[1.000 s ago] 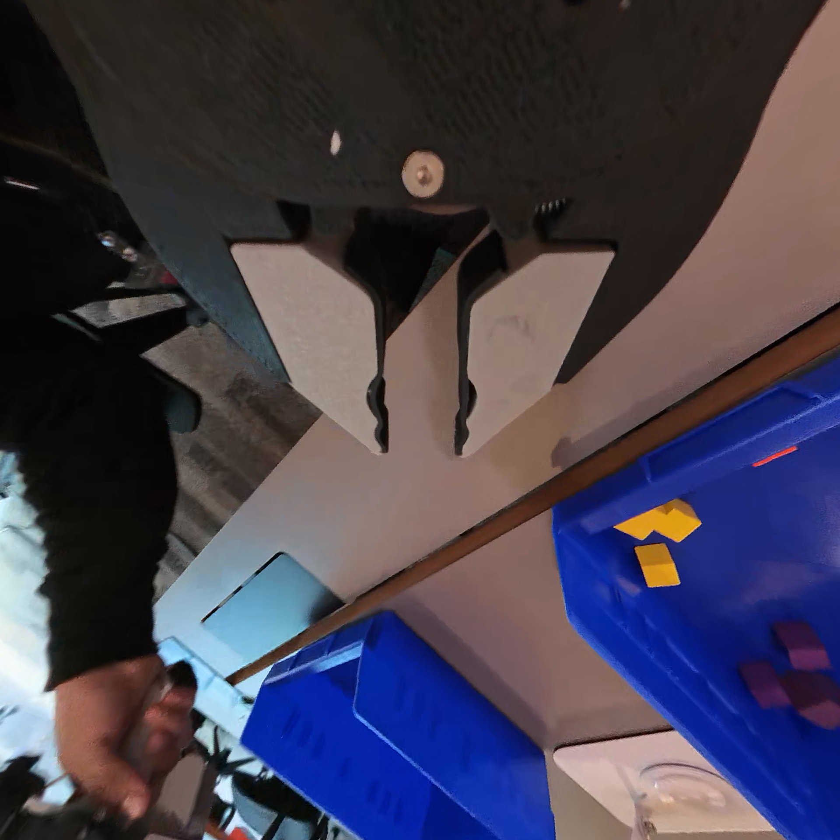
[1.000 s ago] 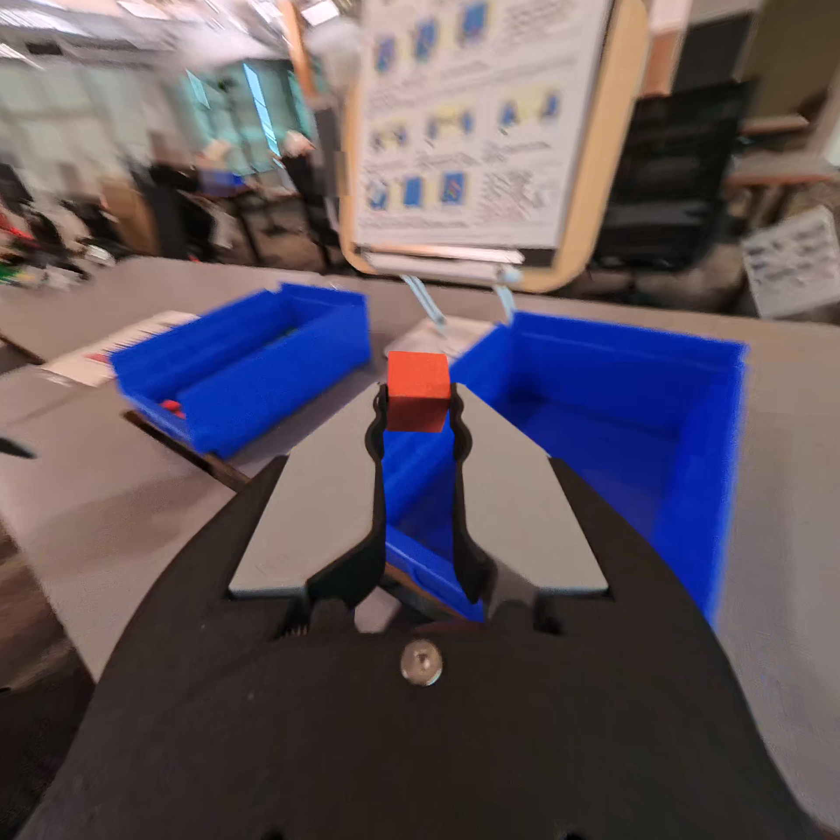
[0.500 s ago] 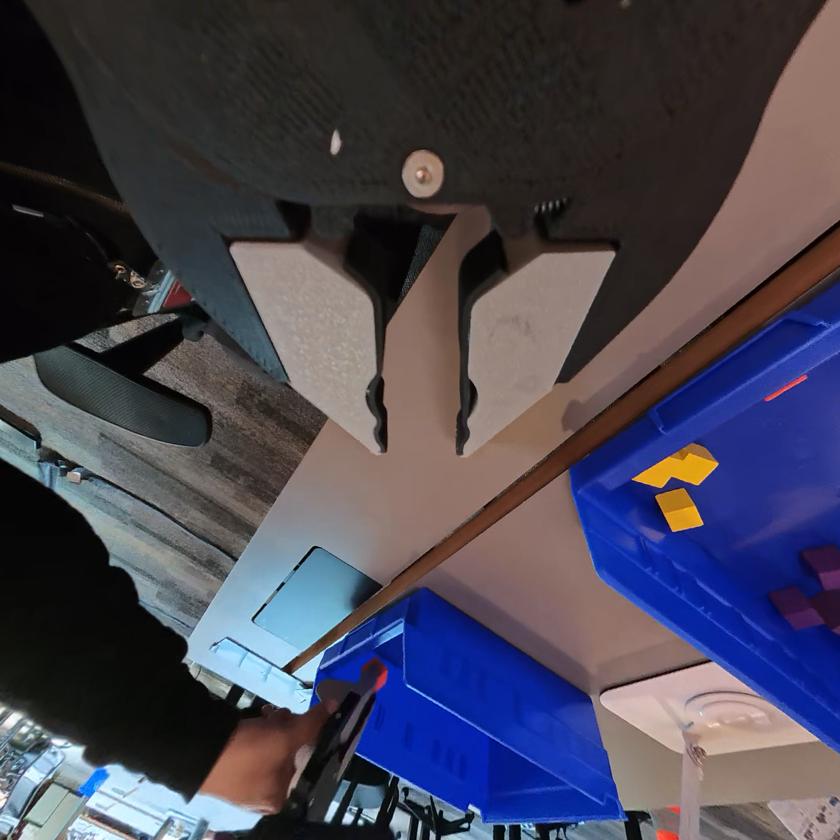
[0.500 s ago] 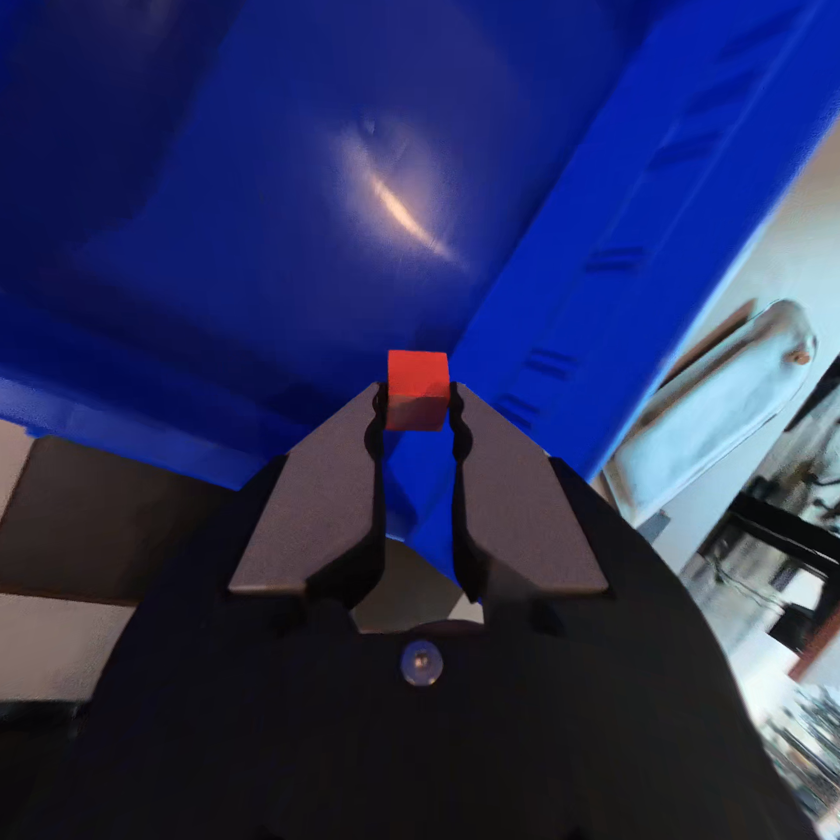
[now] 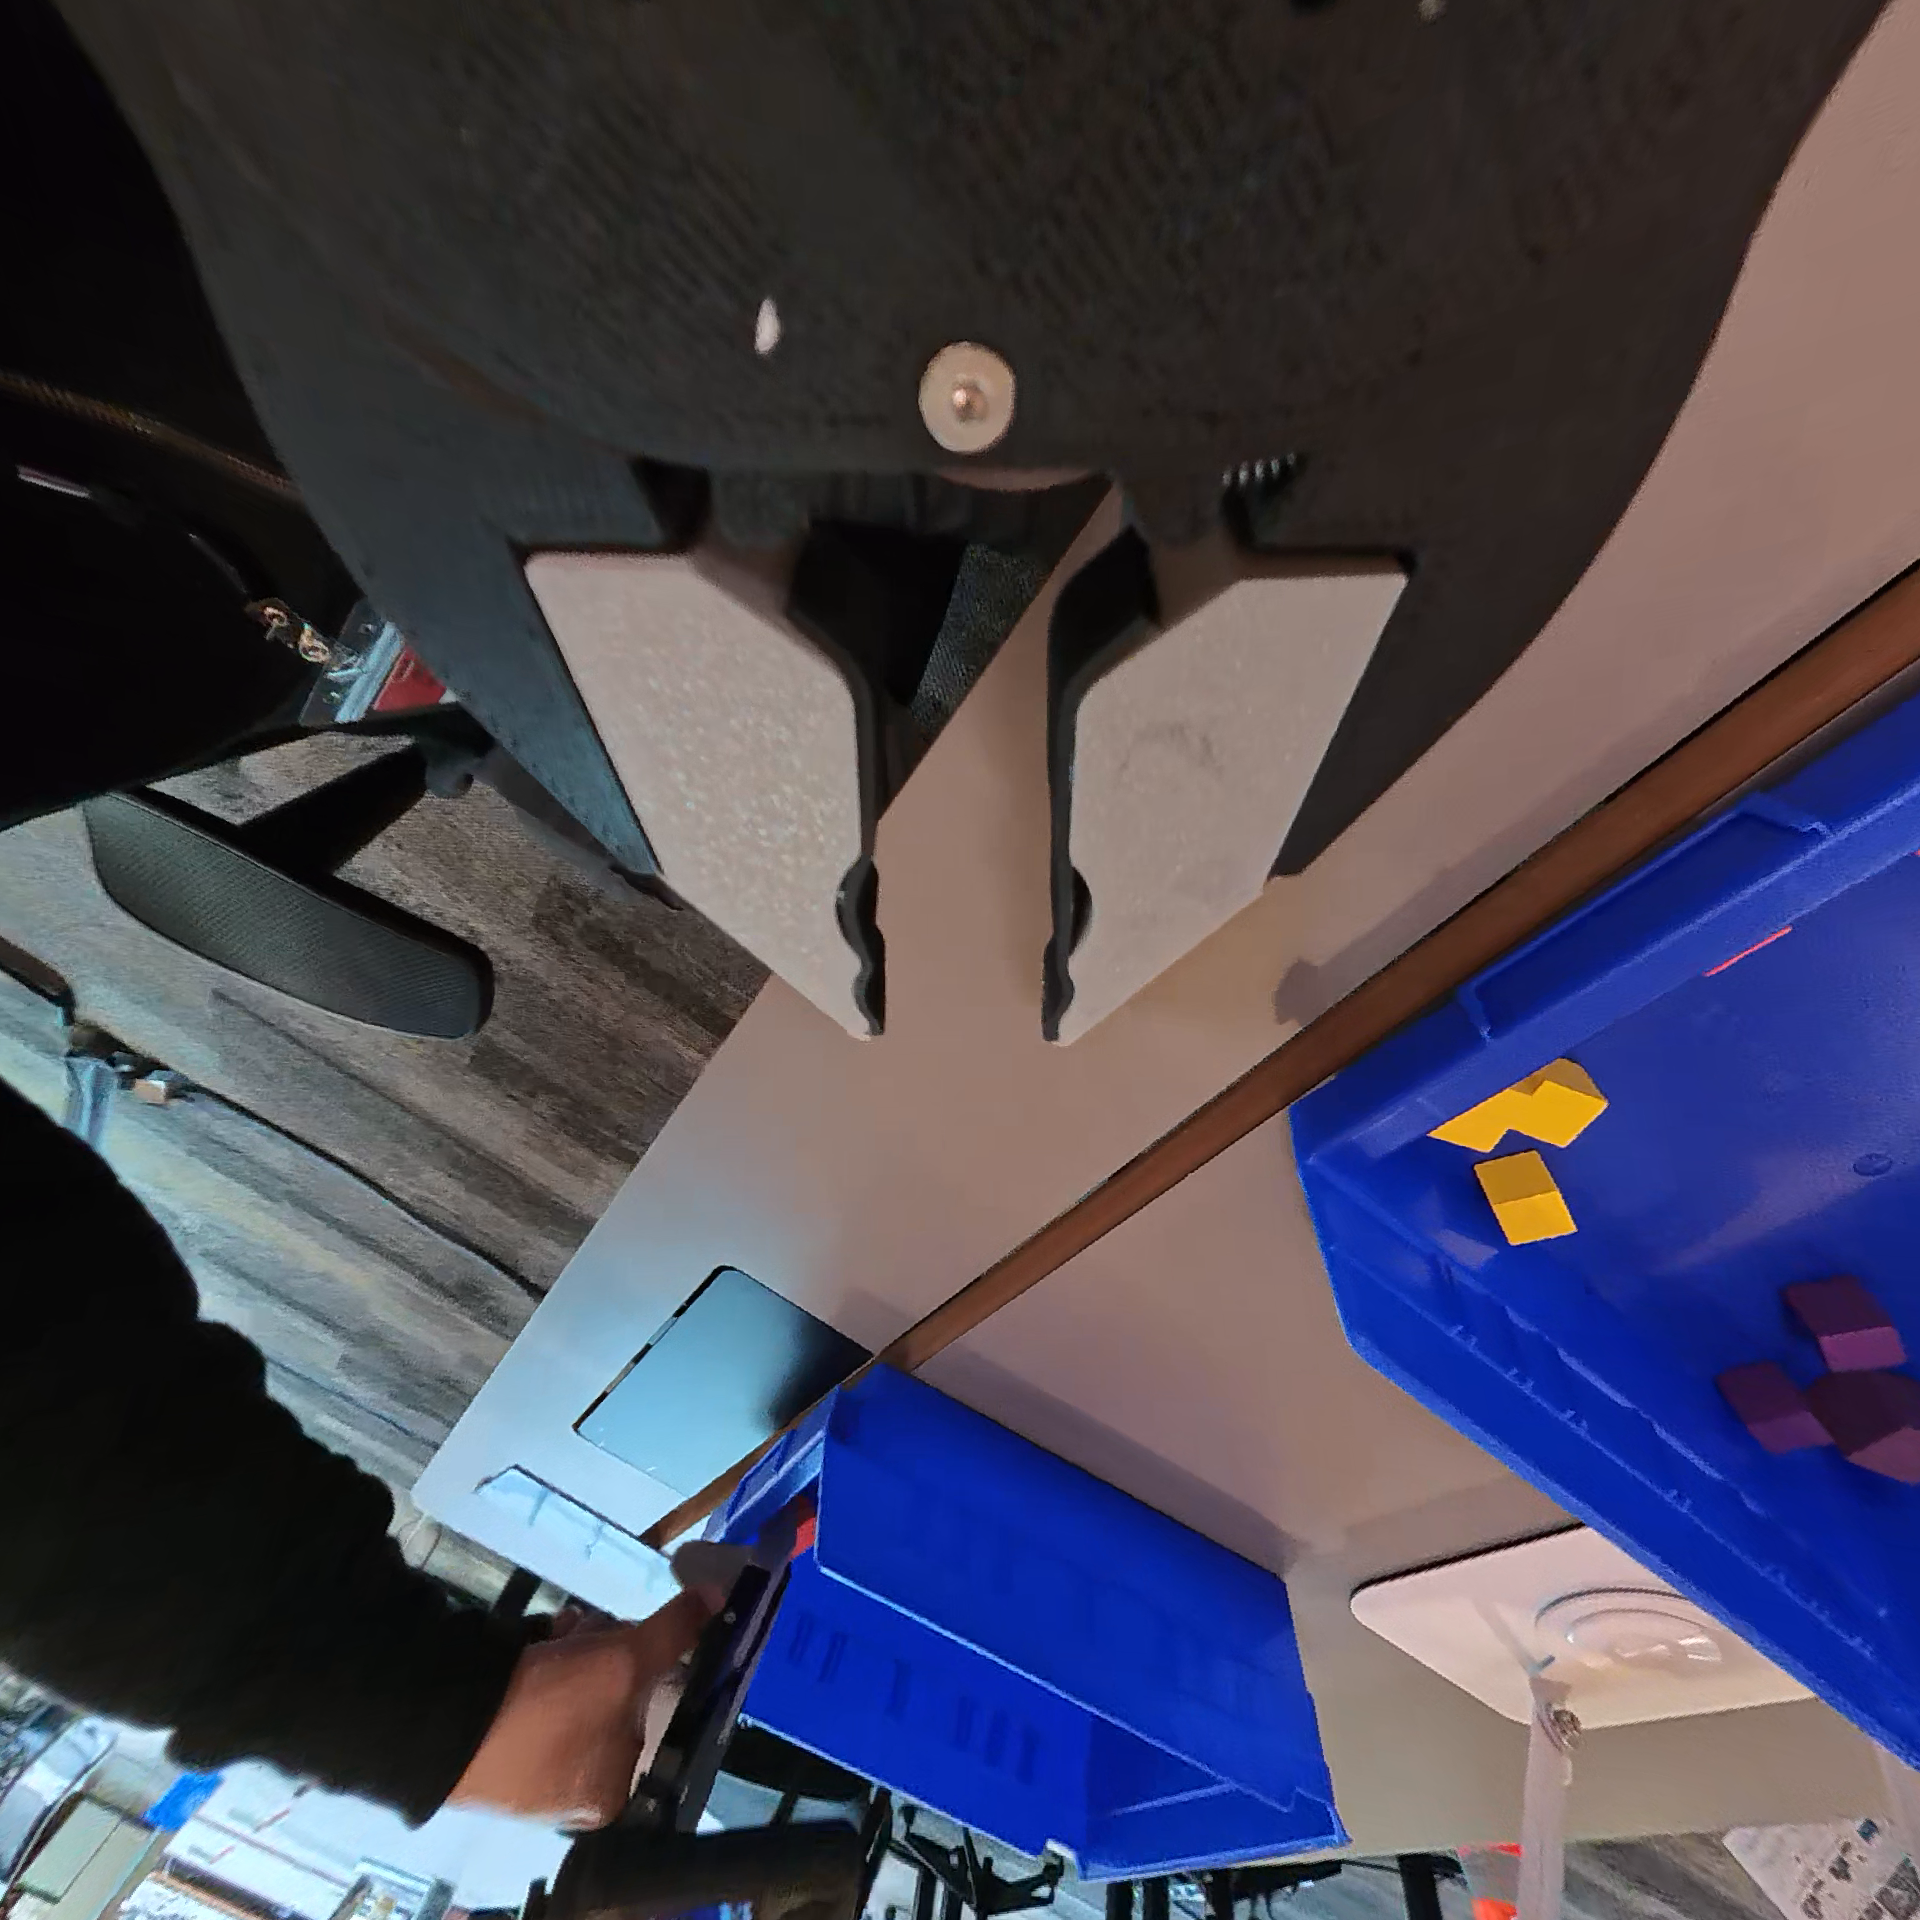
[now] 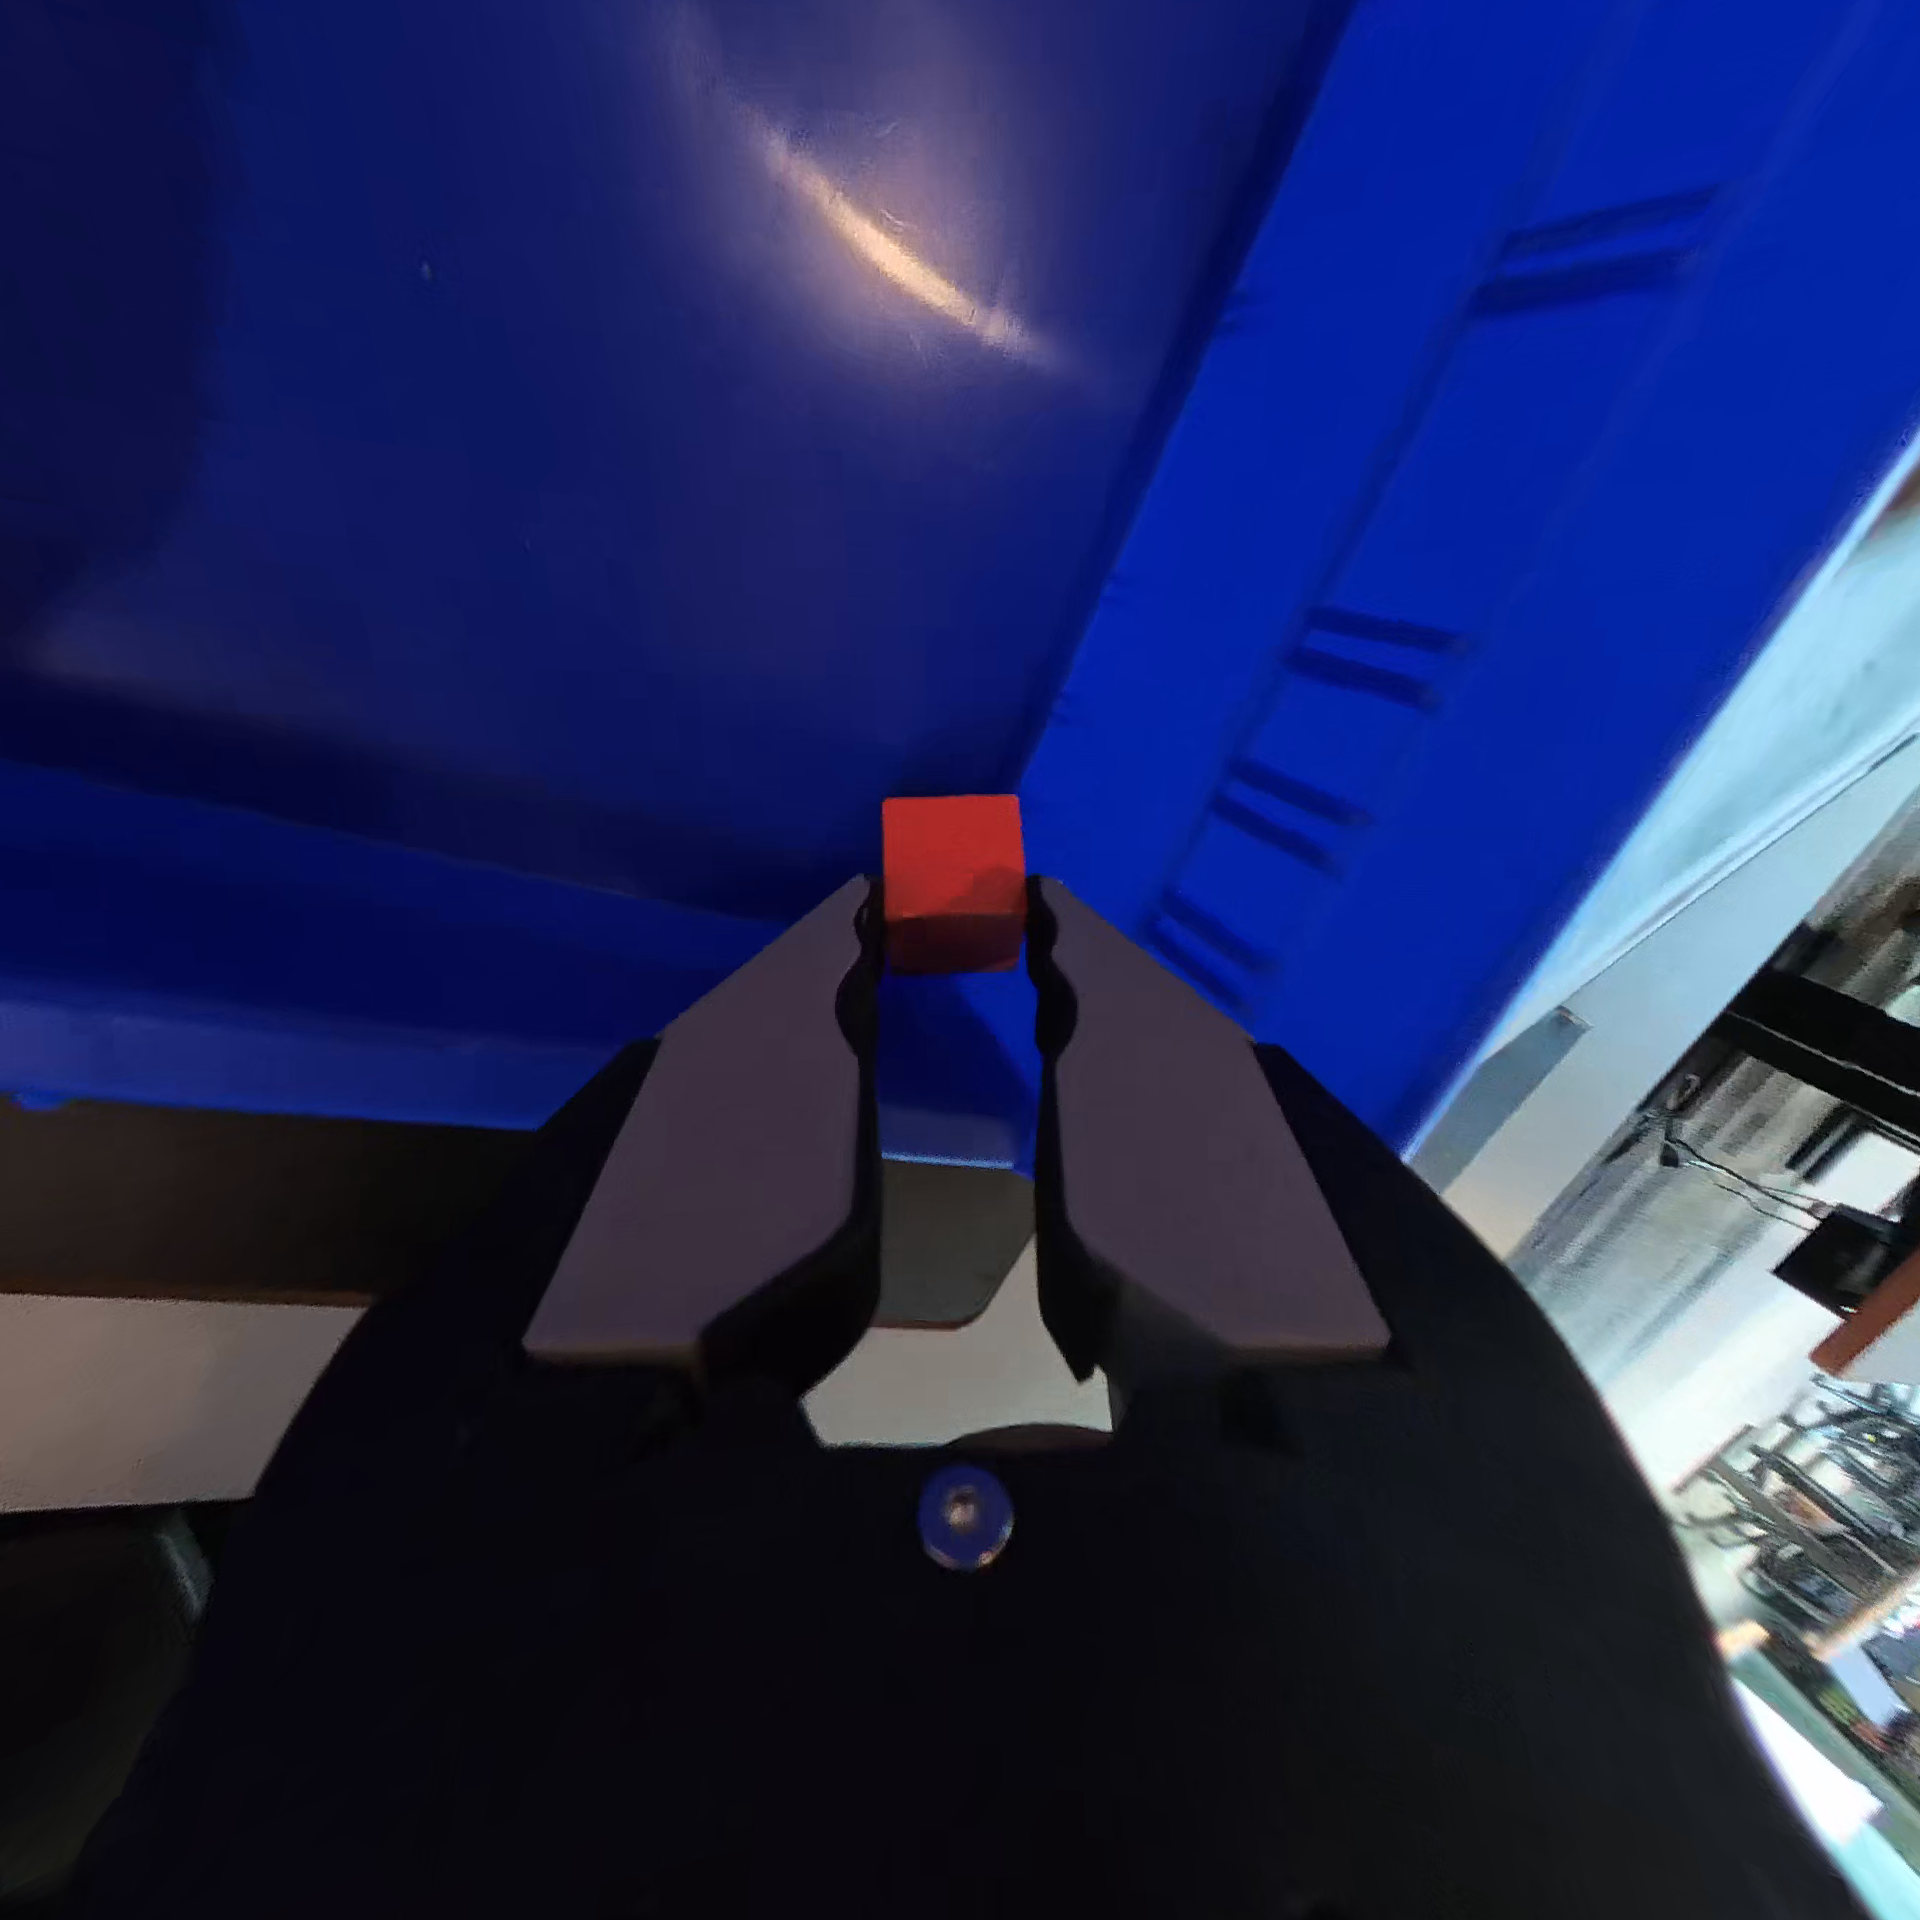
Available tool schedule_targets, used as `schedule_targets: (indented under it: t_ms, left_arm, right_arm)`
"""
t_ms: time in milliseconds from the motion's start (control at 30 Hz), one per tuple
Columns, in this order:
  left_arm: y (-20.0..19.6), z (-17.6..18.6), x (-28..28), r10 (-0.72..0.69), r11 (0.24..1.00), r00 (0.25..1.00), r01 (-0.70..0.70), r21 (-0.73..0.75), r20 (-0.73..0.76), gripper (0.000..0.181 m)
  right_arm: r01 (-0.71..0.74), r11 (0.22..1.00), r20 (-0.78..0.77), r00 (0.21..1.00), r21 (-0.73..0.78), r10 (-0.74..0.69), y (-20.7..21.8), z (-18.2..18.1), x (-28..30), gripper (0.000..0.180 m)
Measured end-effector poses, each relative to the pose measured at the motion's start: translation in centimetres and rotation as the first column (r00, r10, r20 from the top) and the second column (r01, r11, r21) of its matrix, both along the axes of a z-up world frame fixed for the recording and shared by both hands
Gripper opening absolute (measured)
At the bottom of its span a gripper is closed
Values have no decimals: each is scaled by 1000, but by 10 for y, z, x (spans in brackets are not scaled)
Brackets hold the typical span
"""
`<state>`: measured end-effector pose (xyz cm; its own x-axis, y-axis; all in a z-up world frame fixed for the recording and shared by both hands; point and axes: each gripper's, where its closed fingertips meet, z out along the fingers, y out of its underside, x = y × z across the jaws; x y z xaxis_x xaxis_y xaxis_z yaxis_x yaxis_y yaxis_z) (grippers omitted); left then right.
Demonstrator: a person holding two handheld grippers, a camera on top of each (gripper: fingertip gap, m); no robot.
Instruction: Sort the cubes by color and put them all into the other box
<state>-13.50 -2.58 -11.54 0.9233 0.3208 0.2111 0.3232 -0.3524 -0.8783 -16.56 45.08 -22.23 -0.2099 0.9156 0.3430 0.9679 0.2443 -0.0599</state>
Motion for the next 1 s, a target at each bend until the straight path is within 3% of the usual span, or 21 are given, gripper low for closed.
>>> schedule_targets:
  t_ms: [467, 567, 700, 733, 767, 1000]
  left_arm:
    - [-10, 9, 7, 19, 1000, 1000, -19, 13, -4, 30]
    - [-13, 11, 8, 21, 1000, 1000, -21, 13, -10, 30]
    - [-14, 13, 8, 22, 999, 1000, -23, 37, 12, 31]
    - [-14, 13, 8, 22, 999, 1000, -23, 38, 15, 31]
    - [-14, 13, 8, 23, 999, 1000, -24, 35, 11, 31]
    - [-15, 17, 13, 17, 999, 1000, -17, 28, -18, 31]
  right_arm:
    - [-18, 1000, -86, 996, 7, 19, -5, 27, 5, 42]
    - [-26, 1000, -108, 994, 9, 27, -6, 33, 4, 35]
    - [-3, 1000, -254, 967, 15, 7, -3, 44, -20, 16]
    - [6, 1000, -275, 961, 1, -5, -4, 42, -25, 0]
    - [24, 1000, -276, 961, 2, -22, -2, 38, -29, 0]
    - [110, 994, -80, 991, 9, -109, 15, -3, -21, 0]
